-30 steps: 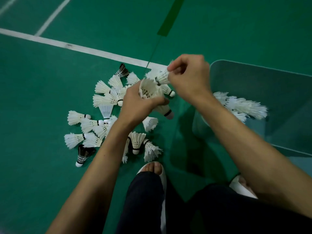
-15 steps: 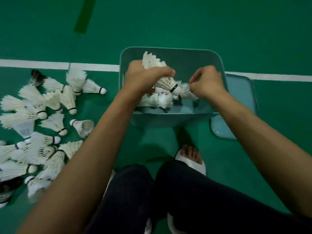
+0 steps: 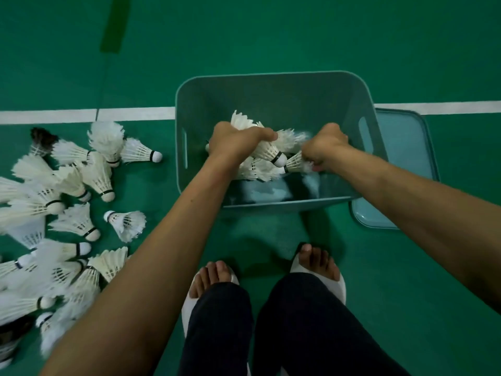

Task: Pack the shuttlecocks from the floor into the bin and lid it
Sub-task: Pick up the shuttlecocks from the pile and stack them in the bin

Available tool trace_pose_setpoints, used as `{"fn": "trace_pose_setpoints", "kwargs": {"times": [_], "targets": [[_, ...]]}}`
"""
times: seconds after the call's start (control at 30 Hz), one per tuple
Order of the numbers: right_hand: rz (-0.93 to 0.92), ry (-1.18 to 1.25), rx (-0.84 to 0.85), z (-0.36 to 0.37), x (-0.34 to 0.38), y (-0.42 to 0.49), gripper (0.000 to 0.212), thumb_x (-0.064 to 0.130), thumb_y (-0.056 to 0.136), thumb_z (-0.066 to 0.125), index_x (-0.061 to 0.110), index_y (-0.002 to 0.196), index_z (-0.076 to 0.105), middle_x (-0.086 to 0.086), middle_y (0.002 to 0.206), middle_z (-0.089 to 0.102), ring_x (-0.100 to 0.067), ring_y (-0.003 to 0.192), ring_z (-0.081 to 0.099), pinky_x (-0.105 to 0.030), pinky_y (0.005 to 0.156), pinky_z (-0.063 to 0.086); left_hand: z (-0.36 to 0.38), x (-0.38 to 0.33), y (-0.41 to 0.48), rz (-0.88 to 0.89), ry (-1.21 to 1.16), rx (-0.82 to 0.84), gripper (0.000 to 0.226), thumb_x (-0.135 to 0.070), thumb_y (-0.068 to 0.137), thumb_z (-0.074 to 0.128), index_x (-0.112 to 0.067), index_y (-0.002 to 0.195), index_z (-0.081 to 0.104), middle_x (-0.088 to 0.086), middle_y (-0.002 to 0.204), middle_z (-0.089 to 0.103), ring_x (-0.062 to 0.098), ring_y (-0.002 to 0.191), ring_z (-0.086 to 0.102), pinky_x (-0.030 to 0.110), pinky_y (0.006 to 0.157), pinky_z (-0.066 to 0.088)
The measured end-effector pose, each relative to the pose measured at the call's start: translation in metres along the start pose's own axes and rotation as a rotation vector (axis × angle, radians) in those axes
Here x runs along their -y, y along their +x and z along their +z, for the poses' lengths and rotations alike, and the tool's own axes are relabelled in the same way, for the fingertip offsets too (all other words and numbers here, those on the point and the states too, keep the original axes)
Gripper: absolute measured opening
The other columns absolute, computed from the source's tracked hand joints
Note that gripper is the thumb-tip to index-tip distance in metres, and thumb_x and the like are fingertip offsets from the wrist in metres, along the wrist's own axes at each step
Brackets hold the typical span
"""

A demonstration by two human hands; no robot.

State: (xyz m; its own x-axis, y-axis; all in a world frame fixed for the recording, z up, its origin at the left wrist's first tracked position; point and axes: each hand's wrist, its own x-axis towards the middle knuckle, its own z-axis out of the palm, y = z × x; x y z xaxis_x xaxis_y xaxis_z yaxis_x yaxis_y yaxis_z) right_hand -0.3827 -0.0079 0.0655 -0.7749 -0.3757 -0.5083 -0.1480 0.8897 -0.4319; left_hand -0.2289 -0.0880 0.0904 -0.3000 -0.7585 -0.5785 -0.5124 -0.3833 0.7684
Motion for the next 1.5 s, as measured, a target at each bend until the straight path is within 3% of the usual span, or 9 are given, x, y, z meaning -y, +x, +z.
{"fn": "trace_pose_setpoints", "kwargs": {"times": [0.2, 0.43, 0.63, 0.73, 0.87, 0.97, 1.1, 1.33, 1.5], "targets": [[0.244, 0.22, 0.267, 0.021, 0.006, 0.003, 0.017, -0.006, 0.081, 0.072, 0.007, 0.079, 0.061, -0.005, 0.052, 0.058, -0.016, 0.05, 0.054, -0.03, 0.058, 0.052, -0.012, 0.006, -0.002, -0.04, 0.008, 0.027, 0.06, -0.034, 0.063, 0.093, -0.008, 0.111, 0.067, 0.002, 0.096, 0.071, 0.014, 0.08, 0.065, 0.026, 0.056, 0.04], [0.203, 0.224, 0.22, 0.025, 0.011, 0.003, 0.016, 0.0, 0.083, 0.072, 0.008, 0.096, 0.067, -0.004, 0.068, 0.066, -0.016, 0.055, 0.057, -0.027, 0.058, 0.051, -0.005, -0.001, -0.005, -0.104, -0.022, 0.1, 0.037, -0.03, 0.075, 0.088, -0.015, 0.091, 0.059, -0.002, 0.082, 0.067, 0.008, 0.07, 0.062, 0.025, 0.055, 0.043], [-0.12, 0.008, 0.179, -0.012, 0.009, 0.002, 0.031, 0.027, 0.074, 0.084, 0.011, 0.091, 0.064, -0.004, 0.083, 0.066, -0.017, 0.069, 0.061, -0.028, 0.057, 0.048, -0.016, -0.008, 0.005, -0.078, 0.062, 0.183, 0.069, -0.046, 0.06, 0.092, -0.011, 0.113, 0.068, 0.002, 0.093, 0.077, 0.013, 0.079, 0.071, 0.024, 0.064, 0.053], [-0.361, 0.001, 0.027, -0.039, 0.011, -0.005, 0.022, 0.021, 0.07, 0.075, 0.013, 0.091, 0.07, -0.003, 0.086, 0.07, -0.02, 0.075, 0.064, -0.037, 0.069, 0.058, -0.015, -0.017, 0.012, -0.037, 0.035, 0.145, 0.069, -0.043, 0.064, 0.092, -0.008, 0.117, 0.067, 0.003, 0.088, 0.075, 0.007, 0.055, 0.069, 0.019, 0.05, 0.051], [-0.484, 0.274, 0.388, -0.042, 0.022, -0.019, 0.035, 0.003, 0.078, 0.075, 0.008, 0.109, 0.061, -0.012, 0.09, 0.069, -0.023, 0.071, 0.064, -0.032, 0.06, 0.056, 0.008, -0.029, 0.015, -0.044, 0.02, 0.109, 0.08, -0.048, 0.064, 0.09, -0.007, 0.127, 0.063, 0.005, 0.093, 0.074, 0.006, 0.044, 0.064, 0.015, 0.039, 0.042], [-0.553, 0.154, 0.384, -0.033, 0.023, -0.02, 0.058, 0.006, 0.078, 0.083, 0.007, 0.126, 0.052, -0.018, 0.101, 0.066, -0.017, 0.062, 0.063, -0.031, 0.054, 0.059, 0.02, -0.027, 0.015, -0.057, 0.05, 0.1, 0.096, -0.067, 0.063, 0.083, -0.008, 0.134, 0.058, 0.007, 0.111, 0.073, 0.012, 0.07, 0.069, 0.017, 0.046, 0.043], [-0.666, -0.051, 0.407, -0.035, 0.014, -0.017, 0.097, 0.007, 0.077, 0.081, 0.037, 0.151, 0.026, -0.016, 0.1, 0.064, -0.022, 0.066, 0.068, -0.044, 0.06, 0.063, 0.02, -0.021, 0.013, -0.096, 0.148, 0.174, 0.134, -0.098, 0.046, 0.059, -0.01, 0.146, 0.049, 0.01, 0.136, 0.063, 0.023, 0.107, 0.067, 0.031, 0.07, 0.05], [-0.547, -0.494, 0.001, -0.045, -0.004, -0.012, 0.019, 0.015, 0.075, 0.073, 0.011, 0.093, 0.071, -0.013, 0.084, 0.063, -0.035, 0.083, 0.061, -0.031, 0.072, 0.046, 0.019, -0.015, 0.011, -0.105, 0.319, 0.198, 0.117, -0.092, 0.076, 0.042, -0.01, 0.158, 0.03, 0.012, 0.163, 0.032, 0.031, 0.128, 0.05, 0.035, 0.091, 0.039], [-0.499, -0.818, -0.095, -0.029, -0.008, -0.025, 0.03, 0.01, 0.085, 0.065, 0.007, 0.114, 0.058, -0.022, 0.117, 0.057, -0.041, 0.121, 0.047, -0.042, 0.084, 0.044, 0.012, 0.0, 0.015, -0.044, 0.637, 0.182, 0.114, -0.087, 0.075, 0.055, -0.015, 0.16, 0.028, 0.011, 0.166, 0.03, 0.034, 0.146, 0.039, 0.046, 0.115, 0.037]]}}
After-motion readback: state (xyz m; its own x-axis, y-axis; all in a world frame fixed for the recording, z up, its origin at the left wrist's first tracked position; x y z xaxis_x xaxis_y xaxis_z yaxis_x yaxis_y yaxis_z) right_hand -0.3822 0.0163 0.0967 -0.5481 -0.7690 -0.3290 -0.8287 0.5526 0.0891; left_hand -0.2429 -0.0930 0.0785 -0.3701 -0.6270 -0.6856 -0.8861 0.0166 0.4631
